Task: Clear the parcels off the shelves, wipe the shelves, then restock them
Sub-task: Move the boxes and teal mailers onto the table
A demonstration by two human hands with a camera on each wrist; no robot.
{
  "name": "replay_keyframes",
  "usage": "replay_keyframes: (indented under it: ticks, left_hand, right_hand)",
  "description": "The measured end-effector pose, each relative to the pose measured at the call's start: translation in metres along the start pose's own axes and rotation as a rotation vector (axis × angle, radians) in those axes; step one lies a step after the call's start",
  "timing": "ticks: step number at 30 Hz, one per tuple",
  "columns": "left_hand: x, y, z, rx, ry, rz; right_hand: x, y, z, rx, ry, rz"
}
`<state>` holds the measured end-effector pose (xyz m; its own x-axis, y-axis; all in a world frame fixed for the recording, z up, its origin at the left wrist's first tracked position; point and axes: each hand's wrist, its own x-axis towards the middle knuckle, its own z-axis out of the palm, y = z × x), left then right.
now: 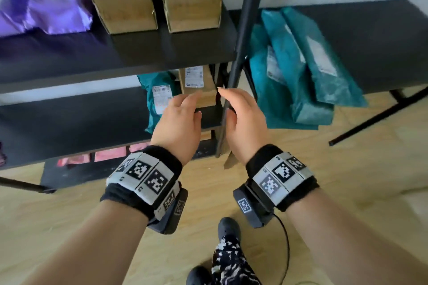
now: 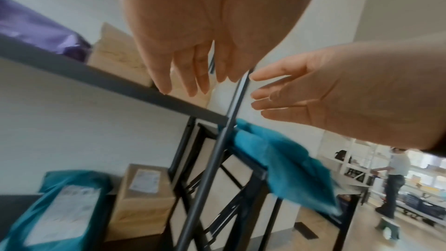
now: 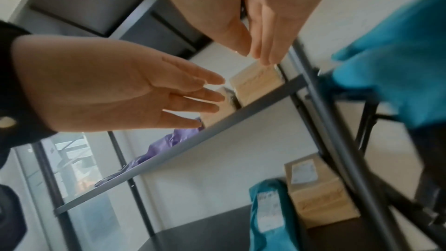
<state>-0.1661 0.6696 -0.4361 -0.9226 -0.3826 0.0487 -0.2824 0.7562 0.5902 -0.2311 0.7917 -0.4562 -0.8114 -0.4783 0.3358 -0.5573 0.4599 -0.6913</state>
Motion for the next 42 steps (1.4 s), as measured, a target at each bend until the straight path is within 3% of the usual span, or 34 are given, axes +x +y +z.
replay_keyframes:
  ticks: [9,13,16,21,26,35,42]
  left_hand:
    - [0.041,0.130,0.029,-0.003,-0.095,0.211]
    - [0.074,0.174,0.071,0.022,-0.162,0.198]
    - [0.105,0.199,0.107,0.040,-0.206,0.127]
    - [0.158,0.231,0.150,0.098,-0.258,-0.059]
    - [0.186,0.246,0.173,0.185,-0.255,-0.142]
    - [0.192,0.256,0.186,0.211,-0.270,-0.269]
    - [0.171,0.252,0.176,0.160,-0.209,-0.248]
  right_hand:
    - [0.021,0.061,-0.144,-0.139,0.199,0.085]
    - [0.039,0.120,-0.185,-0.155,0.169,0.223]
    - [0.060,0.173,-0.204,-0.164,0.066,0.335]
    - [0.106,0.250,-0.212,-0.167,-0.168,0.515]
    - [0.136,0.284,-0.204,-0.109,-0.317,0.557]
    - [0.144,0.285,-0.204,-0.043,-0.362,0.568]
    - [0.127,0.274,-0.201,0.071,-0.225,0.575]
